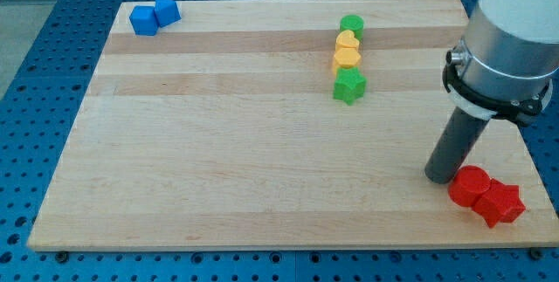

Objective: Push the yellow hexagon to the bottom side of the blue blocks

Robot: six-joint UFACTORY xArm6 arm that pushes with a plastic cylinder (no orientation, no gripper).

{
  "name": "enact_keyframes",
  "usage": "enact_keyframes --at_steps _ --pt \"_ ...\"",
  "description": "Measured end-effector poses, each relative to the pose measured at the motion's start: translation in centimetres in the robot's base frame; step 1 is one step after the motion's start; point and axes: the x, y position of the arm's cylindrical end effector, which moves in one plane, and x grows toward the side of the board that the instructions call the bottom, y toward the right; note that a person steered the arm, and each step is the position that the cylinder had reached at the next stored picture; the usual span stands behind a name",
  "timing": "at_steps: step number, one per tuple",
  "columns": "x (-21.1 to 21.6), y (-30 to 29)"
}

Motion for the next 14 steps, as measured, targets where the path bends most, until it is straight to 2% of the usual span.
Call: enact_keyframes --at_steps 2,5,8,9,11,14 --pt "-0.4 -2.5" --pt "-1.5 -2.5" --pt "-16.3 -2.5" --pt "-19.1 -2.5" --pt "-19.1 -4.9" --pt "-19.1 -12.2"
